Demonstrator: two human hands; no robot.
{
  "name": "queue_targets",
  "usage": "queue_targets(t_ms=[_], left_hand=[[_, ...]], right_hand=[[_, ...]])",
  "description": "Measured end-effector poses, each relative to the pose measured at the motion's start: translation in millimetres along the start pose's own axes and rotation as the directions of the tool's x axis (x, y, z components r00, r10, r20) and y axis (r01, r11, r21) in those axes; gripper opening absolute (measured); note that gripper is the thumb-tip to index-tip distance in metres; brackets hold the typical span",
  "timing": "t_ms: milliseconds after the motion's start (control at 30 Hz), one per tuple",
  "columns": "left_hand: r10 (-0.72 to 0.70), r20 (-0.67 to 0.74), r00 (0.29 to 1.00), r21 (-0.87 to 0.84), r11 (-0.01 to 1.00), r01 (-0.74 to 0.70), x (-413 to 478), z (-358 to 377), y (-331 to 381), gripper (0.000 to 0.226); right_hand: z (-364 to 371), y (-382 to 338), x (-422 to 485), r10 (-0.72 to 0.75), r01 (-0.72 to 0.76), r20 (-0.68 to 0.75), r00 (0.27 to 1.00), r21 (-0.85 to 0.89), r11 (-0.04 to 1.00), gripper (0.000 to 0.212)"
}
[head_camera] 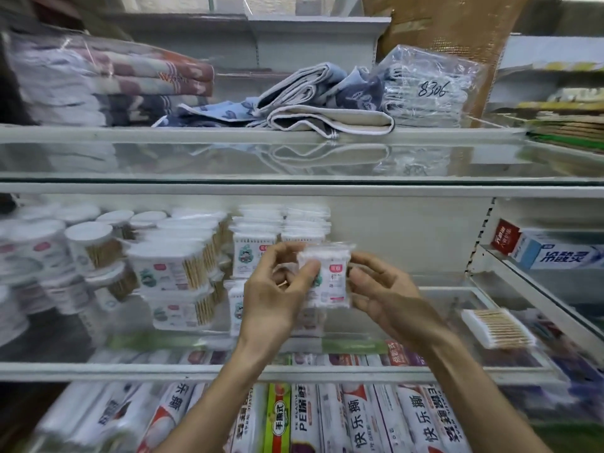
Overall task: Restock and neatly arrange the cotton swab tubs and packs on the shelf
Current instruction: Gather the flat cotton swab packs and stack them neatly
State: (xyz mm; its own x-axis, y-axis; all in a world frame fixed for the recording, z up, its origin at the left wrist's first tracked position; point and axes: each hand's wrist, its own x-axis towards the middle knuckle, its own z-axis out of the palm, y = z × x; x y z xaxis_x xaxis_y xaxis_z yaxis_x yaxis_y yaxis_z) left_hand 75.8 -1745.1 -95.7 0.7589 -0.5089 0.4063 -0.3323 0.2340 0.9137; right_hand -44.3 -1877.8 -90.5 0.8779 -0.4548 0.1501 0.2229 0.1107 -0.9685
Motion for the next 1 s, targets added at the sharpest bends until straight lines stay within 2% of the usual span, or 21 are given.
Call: queue_targets(t_ms=[100, 267, 333, 400, 467, 533, 633, 767, 900, 1000], left_hand=[[0.072, -0.055, 0.996, 0.094, 0.993, -0.066, -0.9, -22.7, 0.3, 0.024], [0.176, -0.084, 0.981, 0.338, 0.931, -0.138, 11.3, -55.8, 1.7, 0.032], [0.228, -0.074, 0.971, 0.458, 0.873, -0.170, 17.9, -63.5, 1.5, 0.036], [0.277, -0.051, 0.960, 0.571, 0.796, -0.200, 23.2, -68.9, -0.5, 0.043], [0.243, 0.001, 0.970, 0.641, 0.744, -0.187, 26.5, -71.7, -4.3, 0.051], [0.150, 0.039, 0.988, 0.671, 0.729, -0.137, 25.8, -72.0, -7.2, 0.055], [0.103, 0.056, 0.993, 0.692, 0.713, -0.113, 21.4, -70.7, -9.0, 0.053], [0.022, 0.062, 0.998, 0.686, 0.726, -0.059, 19.6, -70.9, -9.6, 0.056], [0.071, 0.069, 0.995, 0.667, 0.738, -0.098, 16.1, -72.4, -5.8, 0.063], [0.236, 0.069, 0.969, 0.621, 0.751, -0.227, 10.5, -73.6, -2.8, 0.059]], right_hand=[[25.5, 2.0, 6.3, -0.083, 0.071, -0.038, 0.996, -0.257, 0.964, 0.028], [64.5, 10.2, 30.8, -0.256, 0.217, -0.045, 0.966, -0.400, 0.890, 0.018], [75.8, 12.2, 42.9, -0.332, 0.263, -0.073, 0.941, -0.461, 0.848, 0.016], [84.2, 12.0, 54.1, -0.351, 0.245, -0.105, 0.930, -0.535, 0.808, 0.014], [88.6, 14.0, 63.7, -0.359, 0.204, -0.134, 0.924, -0.621, 0.757, 0.011], [91.5, 17.3, 69.6, -0.363, 0.163, -0.142, 0.921, -0.706, 0.689, 0.017], [96.0, 22.6, 71.1, -0.327, 0.115, -0.116, 0.938, -0.786, 0.608, 0.021], [96.9, 21.2, 69.0, -0.290, 0.093, -0.104, 0.951, -0.801, 0.592, 0.024], [90.7, 15.5, 64.8, -0.360, 0.139, -0.119, 0.925, -0.775, 0.616, 0.031], [80.8, 11.6, 58.0, -0.443, 0.208, -0.170, 0.880, -0.701, 0.682, 0.029]])
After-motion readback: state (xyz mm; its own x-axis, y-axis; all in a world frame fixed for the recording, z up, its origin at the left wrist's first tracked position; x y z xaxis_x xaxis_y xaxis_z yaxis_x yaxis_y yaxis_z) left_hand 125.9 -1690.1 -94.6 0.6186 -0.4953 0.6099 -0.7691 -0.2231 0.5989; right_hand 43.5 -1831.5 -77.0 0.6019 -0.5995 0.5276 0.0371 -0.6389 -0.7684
